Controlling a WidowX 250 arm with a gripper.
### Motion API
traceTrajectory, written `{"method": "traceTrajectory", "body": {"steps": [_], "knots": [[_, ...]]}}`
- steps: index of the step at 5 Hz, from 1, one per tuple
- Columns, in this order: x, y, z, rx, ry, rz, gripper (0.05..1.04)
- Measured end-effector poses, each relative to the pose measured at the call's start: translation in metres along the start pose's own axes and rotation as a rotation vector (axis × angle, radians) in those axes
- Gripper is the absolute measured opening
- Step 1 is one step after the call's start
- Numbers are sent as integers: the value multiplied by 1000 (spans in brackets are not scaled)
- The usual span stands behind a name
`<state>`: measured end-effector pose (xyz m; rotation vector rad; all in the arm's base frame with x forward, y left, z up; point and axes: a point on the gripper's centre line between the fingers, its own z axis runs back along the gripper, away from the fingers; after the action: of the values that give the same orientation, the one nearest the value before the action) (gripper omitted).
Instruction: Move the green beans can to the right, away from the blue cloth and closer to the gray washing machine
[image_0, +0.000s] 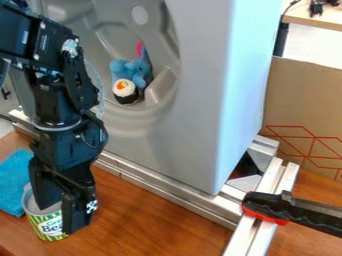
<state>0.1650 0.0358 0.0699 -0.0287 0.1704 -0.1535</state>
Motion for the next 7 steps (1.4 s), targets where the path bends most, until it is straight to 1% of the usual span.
{"method": "traceTrajectory", "body": {"steps": [1,2,3,4,5,6,7], "knots": [[-1,0,-2,-3,12,-1,999],[-17,14,-3,41,95,7,999],[-33,32,1,131,186,82,999],[-43,51,-12,104,271,150,999],[-51,67,-37,63,377,134,999],[-46,80,-46,113,360,96,999],[-37,85,-52,129,303,32,999]]}}
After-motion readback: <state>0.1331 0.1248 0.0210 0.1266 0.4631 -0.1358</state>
